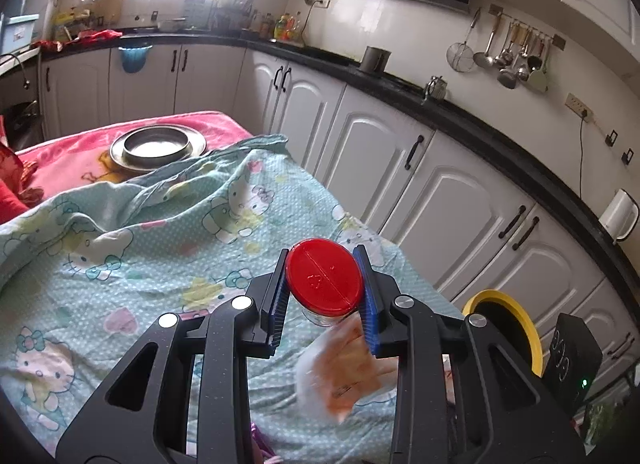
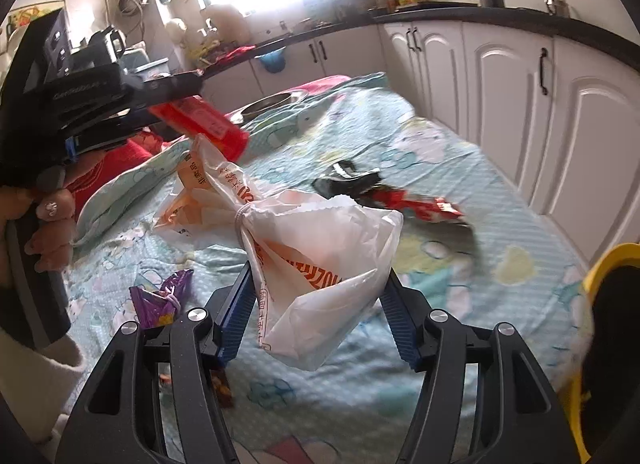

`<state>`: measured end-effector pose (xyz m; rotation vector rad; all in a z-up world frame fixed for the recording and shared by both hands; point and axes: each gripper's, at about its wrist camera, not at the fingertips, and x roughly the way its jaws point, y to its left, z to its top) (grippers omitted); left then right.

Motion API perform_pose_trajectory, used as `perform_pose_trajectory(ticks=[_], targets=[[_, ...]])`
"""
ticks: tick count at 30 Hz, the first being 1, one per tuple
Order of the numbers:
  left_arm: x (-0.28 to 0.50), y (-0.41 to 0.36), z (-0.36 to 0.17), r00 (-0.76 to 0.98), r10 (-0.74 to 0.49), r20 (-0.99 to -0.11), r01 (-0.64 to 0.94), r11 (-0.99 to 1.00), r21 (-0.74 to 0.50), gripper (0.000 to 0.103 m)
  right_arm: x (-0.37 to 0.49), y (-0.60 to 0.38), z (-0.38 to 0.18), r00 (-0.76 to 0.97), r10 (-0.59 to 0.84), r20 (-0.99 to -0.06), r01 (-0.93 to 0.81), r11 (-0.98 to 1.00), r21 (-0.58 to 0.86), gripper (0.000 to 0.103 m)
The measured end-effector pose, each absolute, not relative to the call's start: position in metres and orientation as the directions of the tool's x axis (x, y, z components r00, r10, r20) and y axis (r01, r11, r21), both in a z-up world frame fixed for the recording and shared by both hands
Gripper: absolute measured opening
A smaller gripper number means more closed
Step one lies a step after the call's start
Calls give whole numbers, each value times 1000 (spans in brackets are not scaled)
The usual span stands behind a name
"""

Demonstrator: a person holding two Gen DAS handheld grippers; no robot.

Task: Collect trash
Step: 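Carry the red-capped jar and white plastic bag over the yellow bin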

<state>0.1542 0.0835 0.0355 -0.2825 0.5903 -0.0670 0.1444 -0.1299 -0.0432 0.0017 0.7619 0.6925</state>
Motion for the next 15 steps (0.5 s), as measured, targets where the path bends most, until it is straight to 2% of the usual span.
perform_pose_trajectory(ticks=[15], targets=[[136, 56, 58, 852, -181, -491, 50, 962, -268, 24, 137, -209, -11, 635, 499, -590, -474, 855, 213, 58]])
